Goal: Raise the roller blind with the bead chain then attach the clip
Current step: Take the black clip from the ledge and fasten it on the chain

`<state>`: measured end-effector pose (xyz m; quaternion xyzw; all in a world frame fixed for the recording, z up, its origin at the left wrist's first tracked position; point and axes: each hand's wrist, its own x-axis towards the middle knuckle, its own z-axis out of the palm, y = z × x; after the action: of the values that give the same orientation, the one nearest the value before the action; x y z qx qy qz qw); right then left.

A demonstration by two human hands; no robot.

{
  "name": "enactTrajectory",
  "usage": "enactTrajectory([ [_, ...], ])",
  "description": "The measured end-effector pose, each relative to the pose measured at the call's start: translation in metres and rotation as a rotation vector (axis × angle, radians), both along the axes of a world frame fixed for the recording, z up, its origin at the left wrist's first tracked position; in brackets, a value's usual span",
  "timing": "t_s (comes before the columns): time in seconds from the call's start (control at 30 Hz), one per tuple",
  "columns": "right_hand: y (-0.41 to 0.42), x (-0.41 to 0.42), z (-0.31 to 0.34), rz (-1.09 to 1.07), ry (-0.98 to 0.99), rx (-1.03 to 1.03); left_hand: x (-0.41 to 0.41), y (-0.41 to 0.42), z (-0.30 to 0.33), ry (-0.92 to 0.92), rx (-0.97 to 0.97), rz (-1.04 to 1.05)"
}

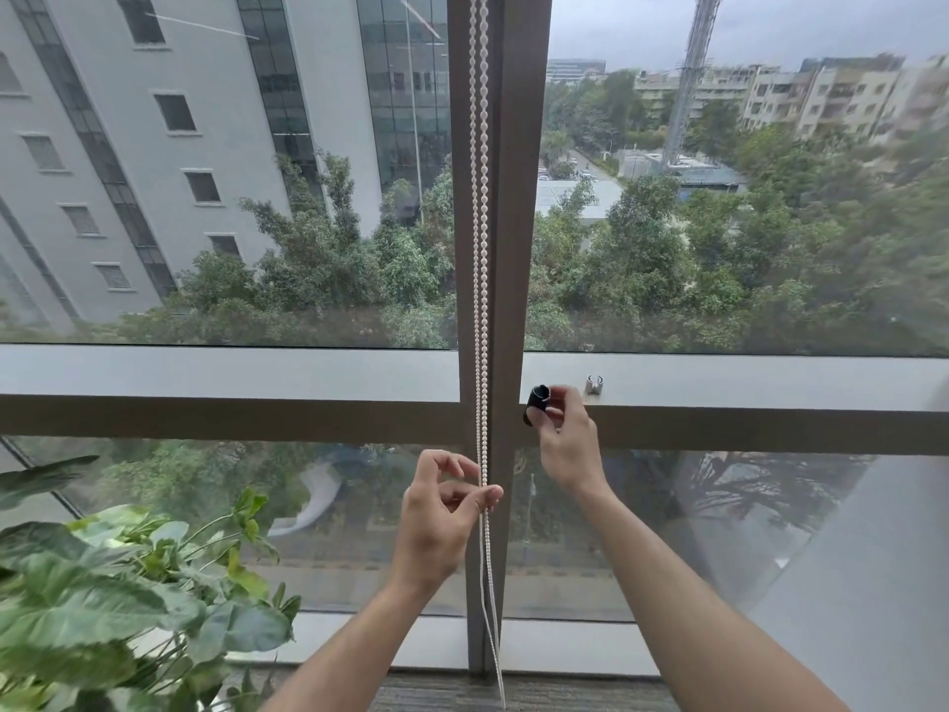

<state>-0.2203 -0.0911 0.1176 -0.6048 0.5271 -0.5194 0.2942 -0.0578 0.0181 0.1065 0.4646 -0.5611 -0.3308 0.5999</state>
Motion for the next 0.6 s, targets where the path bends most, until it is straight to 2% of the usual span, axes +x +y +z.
enactTrajectory([
  [0.1,0.023,0.007,-0.011,0.082,0.011,-0.004,-0.001,0.001,-0.008,-0.105,-0.057,0.044],
  [0.4,0.071,0.025,-0.036,0.208,0.044,0.000,-0.001,0.011,-0.019,-0.193,-0.073,0.018],
  [0.6,0.090,0.039,-0.040,0.199,0.029,-0.037,0.003,0.018,-0.016,-0.107,-0.008,0.047],
])
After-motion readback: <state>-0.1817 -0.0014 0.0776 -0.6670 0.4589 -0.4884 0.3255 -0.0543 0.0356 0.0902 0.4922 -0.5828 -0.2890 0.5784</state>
